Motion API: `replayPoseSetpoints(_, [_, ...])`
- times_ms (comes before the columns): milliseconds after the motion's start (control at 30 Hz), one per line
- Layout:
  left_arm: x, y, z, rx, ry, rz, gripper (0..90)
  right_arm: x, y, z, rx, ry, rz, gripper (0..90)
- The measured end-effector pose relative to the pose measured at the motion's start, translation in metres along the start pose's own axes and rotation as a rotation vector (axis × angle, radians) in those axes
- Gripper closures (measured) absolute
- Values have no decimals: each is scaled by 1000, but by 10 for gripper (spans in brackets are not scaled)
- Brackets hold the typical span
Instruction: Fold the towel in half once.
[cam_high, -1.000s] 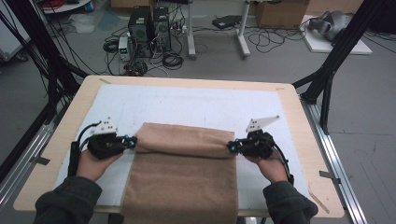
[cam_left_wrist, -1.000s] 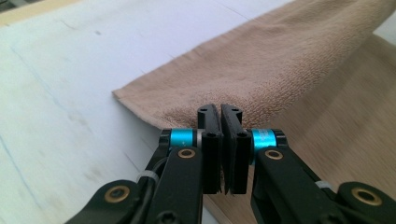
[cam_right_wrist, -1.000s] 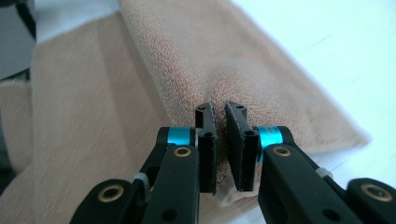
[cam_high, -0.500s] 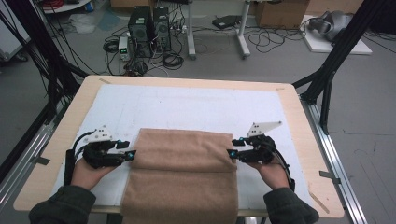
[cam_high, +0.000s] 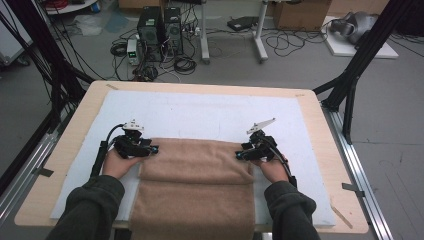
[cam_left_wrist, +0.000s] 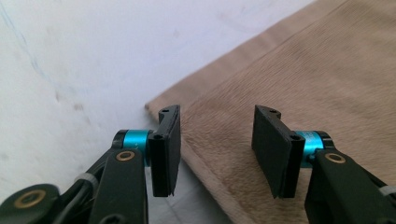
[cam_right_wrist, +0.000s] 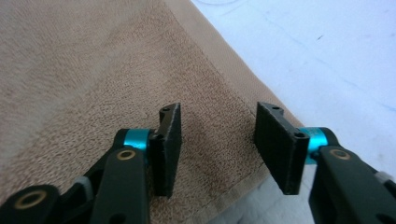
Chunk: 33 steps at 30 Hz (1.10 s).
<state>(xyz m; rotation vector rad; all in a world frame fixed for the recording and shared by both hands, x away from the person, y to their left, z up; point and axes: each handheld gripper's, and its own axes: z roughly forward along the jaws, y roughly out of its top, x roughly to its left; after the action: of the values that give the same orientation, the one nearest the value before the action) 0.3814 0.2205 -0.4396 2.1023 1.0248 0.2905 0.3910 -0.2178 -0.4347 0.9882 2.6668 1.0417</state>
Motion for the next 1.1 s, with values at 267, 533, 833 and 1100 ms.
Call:
replayPoseSetpoints(267, [-5,0,-1,13,-6,58,844,3,-5,-1,-30,5,-50,842])
replayPoseSetpoints(533, [-10,4,-29,-81,-34,46,858,11,-1,-23,-94,38,-74,857])
replayPoseSetpoints(833, [-38,-6,-80,-178,-74,120,848,50,4,-77,-206,74,-169,857])
replayPoseSetpoints(1100, [-71,-49,-112,-168,-131,147,851,99,-21,-101,-214,128,-238,856])
